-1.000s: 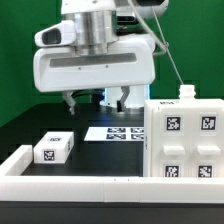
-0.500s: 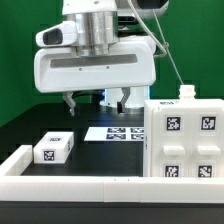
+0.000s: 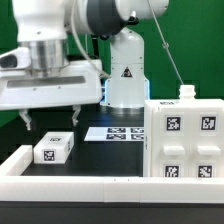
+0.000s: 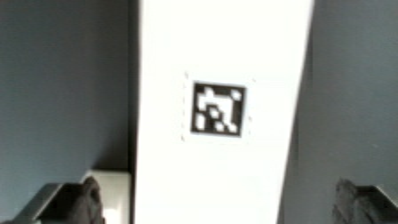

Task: Assemble cabinet

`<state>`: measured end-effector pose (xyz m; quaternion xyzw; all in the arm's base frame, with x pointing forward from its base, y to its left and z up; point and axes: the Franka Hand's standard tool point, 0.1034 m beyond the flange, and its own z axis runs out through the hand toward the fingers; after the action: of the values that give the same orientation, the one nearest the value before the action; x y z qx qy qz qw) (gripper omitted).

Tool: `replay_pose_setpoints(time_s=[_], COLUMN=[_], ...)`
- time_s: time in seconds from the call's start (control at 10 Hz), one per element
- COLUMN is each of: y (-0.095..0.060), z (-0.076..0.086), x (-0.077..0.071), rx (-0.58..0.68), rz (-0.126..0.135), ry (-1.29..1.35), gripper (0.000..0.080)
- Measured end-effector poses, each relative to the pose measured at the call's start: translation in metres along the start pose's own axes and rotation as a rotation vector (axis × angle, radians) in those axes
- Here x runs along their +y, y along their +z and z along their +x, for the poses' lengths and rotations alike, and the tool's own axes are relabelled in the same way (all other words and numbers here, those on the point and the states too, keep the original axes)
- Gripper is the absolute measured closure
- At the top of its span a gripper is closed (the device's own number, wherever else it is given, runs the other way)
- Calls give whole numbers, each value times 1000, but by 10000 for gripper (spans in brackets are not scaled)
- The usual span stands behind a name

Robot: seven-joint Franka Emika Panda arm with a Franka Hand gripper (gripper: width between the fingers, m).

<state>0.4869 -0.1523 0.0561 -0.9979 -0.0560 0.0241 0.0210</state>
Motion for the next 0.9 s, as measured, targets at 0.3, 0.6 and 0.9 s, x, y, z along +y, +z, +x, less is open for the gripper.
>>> replay_pose_setpoints(time_s=[0.3,0.6,0.9], y=[2,17,27], z=[0,-10,-14], x=[-2,4,0], rx=[-2,-33,-25], rz=[0,3,-12], ry=[-8,27,19], gripper=[150,150,150])
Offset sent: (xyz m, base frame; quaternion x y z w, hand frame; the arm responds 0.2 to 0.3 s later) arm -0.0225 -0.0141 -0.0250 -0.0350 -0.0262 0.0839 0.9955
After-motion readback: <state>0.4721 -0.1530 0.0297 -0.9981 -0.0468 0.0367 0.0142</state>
